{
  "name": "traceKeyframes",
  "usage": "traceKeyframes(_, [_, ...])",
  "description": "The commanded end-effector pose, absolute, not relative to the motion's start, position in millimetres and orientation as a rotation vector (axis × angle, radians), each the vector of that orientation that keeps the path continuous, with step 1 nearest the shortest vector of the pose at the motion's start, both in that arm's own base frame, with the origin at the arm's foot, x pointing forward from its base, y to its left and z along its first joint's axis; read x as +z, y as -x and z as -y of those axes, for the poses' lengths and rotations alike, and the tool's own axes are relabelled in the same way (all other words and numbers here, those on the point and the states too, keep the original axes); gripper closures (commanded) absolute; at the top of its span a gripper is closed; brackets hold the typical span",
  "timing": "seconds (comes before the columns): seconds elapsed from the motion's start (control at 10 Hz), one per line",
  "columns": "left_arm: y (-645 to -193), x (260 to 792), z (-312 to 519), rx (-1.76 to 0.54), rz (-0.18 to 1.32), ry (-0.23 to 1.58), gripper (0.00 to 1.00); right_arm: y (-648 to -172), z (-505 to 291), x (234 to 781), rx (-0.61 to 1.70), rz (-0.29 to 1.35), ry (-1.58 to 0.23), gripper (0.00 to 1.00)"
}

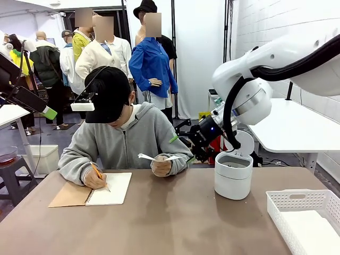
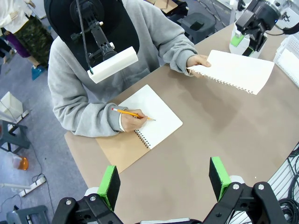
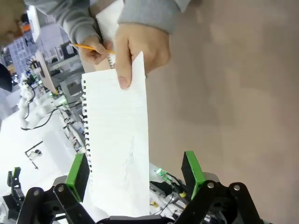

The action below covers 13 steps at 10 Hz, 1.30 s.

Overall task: Sort the paper based on its condition.
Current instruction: If a person hands you a paper, place it in the Organizing basket , and if it's crumpled, put it in the Trash can.

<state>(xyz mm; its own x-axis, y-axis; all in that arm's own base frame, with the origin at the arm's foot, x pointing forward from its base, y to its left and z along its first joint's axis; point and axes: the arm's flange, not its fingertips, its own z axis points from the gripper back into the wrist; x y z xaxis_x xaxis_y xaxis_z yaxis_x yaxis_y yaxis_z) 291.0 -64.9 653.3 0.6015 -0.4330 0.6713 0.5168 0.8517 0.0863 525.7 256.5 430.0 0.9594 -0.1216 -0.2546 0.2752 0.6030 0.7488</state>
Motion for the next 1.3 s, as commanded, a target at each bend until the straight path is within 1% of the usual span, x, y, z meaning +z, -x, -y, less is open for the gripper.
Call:
traceKeyframes(0.0, [-291,654,65,-0.551,0.747,0.121,0.00,-528,-268,420,-0.265,-0.242,-0.925,0.00])
traceKeyframes(0.1, [-291,654,65,-0.551,0.747,0.121,0.00,-527,-273,413,-0.274,-0.263,-0.965,0.00])
traceKeyframes(0.2, [-291,654,65,-0.551,0.747,0.121,0.00,-529,-276,409,-0.279,-0.244,-0.973,0.00])
traceKeyframes(0.3, [-291,654,65,-0.551,0.747,0.121,0.00,-529,-279,405,-0.292,-0.274,-0.999,0.00])
traceKeyframes(0.4, [-291,654,65,-0.551,0.747,0.121,0.00,-528,-281,402,-0.284,-0.303,-1.065,0.12])
traceKeyframes(0.8, [-291,654,65,-0.551,0.747,0.121,0.00,-529,-280,398,-0.315,-0.344,-1.079,0.91])
traceKeyframes(0.9, [-291,654,65,-0.551,0.747,0.121,0.00,-529,-281,397,-0.318,-0.348,-1.078,1.00])
traceKeyframes(1.2, [-291,654,65,-0.551,0.747,0.121,0.00,-529,-282,395,-0.318,-0.362,-1.073,1.00])
